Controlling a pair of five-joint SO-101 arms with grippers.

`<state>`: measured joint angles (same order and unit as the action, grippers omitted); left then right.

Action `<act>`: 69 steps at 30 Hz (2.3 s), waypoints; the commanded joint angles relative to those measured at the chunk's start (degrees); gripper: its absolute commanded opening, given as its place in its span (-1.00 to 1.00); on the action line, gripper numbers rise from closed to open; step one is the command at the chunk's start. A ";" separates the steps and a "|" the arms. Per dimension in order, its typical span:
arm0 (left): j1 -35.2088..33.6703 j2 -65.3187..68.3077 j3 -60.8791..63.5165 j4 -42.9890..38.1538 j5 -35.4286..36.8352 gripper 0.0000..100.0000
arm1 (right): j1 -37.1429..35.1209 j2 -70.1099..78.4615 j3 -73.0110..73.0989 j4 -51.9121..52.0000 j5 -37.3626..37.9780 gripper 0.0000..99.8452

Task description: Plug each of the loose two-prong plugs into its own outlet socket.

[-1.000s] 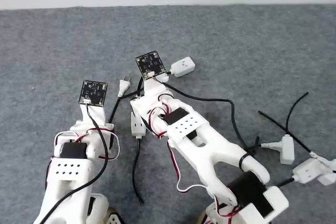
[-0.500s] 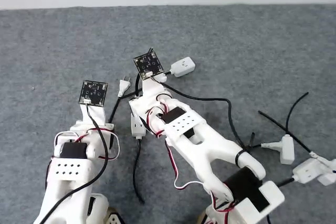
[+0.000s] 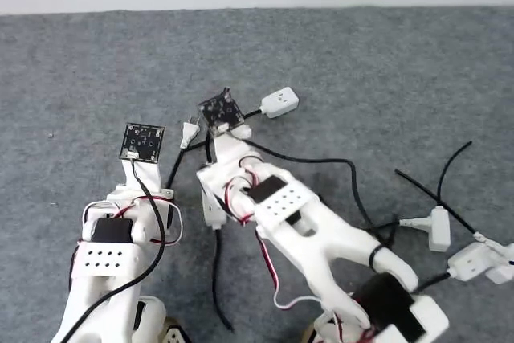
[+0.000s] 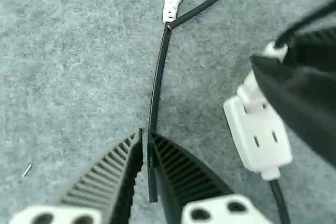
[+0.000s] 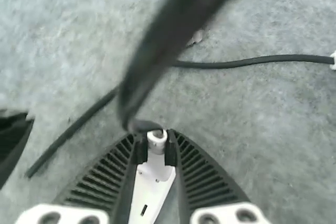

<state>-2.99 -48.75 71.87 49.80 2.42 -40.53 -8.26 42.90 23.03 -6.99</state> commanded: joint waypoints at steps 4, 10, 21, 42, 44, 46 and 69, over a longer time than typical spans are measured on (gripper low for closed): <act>-1.67 -1.32 -0.57 -1.32 0.18 -0.98 | -1.27 -3.12 3.60 3.21 3.78 -0.98; -1.76 -1.32 -0.57 -1.32 0.18 -0.98 | -1.36 -3.21 3.78 4.18 4.13 -0.98; -1.76 -0.88 -0.66 -1.05 0.26 -0.98 | -2.24 -12.00 12.40 -0.04 6.24 -0.98; -1.76 -0.70 -0.57 2.20 0.26 -0.97 | -3.91 -22.37 23.91 -3.30 8.70 -0.98; -1.76 -0.70 -0.57 2.20 0.26 -0.97 | -3.91 -22.81 23.91 -1.54 8.70 -0.98; -1.76 -0.70 -0.57 2.20 0.26 -0.97 | -3.91 -22.81 23.91 -0.66 9.05 -0.98; -7.65 31.74 -18.68 2.20 -1.41 -0.97 | -4.44 -49.36 39.12 12.35 20.31 -0.98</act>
<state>-10.20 -17.19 55.78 51.56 1.63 -44.48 -57.85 81.93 33.41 12.09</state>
